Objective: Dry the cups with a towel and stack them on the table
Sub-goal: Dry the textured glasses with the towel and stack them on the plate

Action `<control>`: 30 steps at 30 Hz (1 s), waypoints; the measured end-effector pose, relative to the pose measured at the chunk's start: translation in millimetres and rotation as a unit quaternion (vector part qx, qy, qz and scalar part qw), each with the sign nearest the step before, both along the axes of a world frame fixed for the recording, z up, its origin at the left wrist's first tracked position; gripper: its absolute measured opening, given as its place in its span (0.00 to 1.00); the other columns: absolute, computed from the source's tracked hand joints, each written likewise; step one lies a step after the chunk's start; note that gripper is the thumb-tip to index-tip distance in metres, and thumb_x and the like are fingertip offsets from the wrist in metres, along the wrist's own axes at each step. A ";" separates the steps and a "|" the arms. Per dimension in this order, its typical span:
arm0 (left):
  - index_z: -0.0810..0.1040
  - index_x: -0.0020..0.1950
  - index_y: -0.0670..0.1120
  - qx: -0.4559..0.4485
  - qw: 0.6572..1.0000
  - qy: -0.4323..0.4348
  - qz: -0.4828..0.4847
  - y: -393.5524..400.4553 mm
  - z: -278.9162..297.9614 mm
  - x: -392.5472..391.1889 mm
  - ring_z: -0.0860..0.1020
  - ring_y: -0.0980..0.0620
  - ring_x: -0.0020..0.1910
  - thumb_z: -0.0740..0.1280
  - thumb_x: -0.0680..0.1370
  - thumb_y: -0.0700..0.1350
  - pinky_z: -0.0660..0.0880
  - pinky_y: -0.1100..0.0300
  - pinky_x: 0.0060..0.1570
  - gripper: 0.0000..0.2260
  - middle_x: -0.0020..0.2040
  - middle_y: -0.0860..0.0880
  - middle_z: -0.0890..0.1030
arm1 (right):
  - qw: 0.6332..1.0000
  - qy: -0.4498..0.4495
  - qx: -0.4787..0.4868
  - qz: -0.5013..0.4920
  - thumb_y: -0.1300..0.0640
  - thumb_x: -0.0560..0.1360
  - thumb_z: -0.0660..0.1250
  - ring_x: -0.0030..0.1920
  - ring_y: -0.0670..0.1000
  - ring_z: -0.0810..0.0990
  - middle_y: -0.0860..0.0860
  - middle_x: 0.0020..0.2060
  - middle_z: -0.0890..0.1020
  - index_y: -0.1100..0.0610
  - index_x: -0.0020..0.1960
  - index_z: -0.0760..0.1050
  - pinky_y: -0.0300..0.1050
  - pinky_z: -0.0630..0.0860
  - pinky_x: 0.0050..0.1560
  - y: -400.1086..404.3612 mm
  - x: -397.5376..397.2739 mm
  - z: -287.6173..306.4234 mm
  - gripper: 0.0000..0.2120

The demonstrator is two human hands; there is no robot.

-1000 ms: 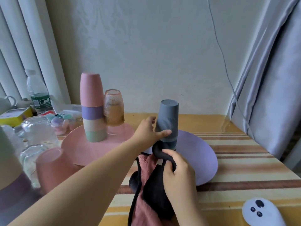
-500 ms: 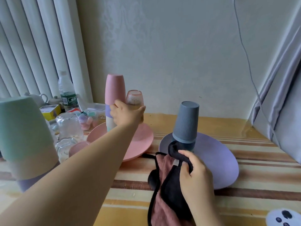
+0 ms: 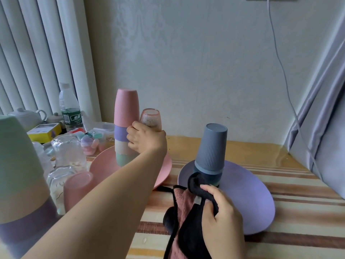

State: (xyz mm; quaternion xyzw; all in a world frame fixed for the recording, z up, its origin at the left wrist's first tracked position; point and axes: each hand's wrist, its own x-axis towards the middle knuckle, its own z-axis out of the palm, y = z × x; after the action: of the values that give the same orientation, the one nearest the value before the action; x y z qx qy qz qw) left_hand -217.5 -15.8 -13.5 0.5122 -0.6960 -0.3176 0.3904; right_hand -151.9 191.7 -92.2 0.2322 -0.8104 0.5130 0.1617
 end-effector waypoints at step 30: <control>0.68 0.59 0.53 0.072 0.917 0.170 -0.354 74.2 -43.5 182.0 0.78 0.62 0.49 0.79 0.65 0.45 0.74 0.69 0.45 0.28 0.54 0.54 0.78 | 0.998 -0.067 -0.013 -0.003 0.62 0.71 0.70 0.52 0.48 0.79 0.47 0.51 0.81 0.50 0.61 0.73 0.37 0.71 0.48 5.3 12.5 21.9 0.19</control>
State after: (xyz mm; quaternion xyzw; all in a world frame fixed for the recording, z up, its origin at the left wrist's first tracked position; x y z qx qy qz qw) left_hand -35.5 58.4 -57.0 0.1975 -0.7301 -0.5664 0.3273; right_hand -139.3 196.9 -70.3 0.1922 -0.8134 0.5376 0.1117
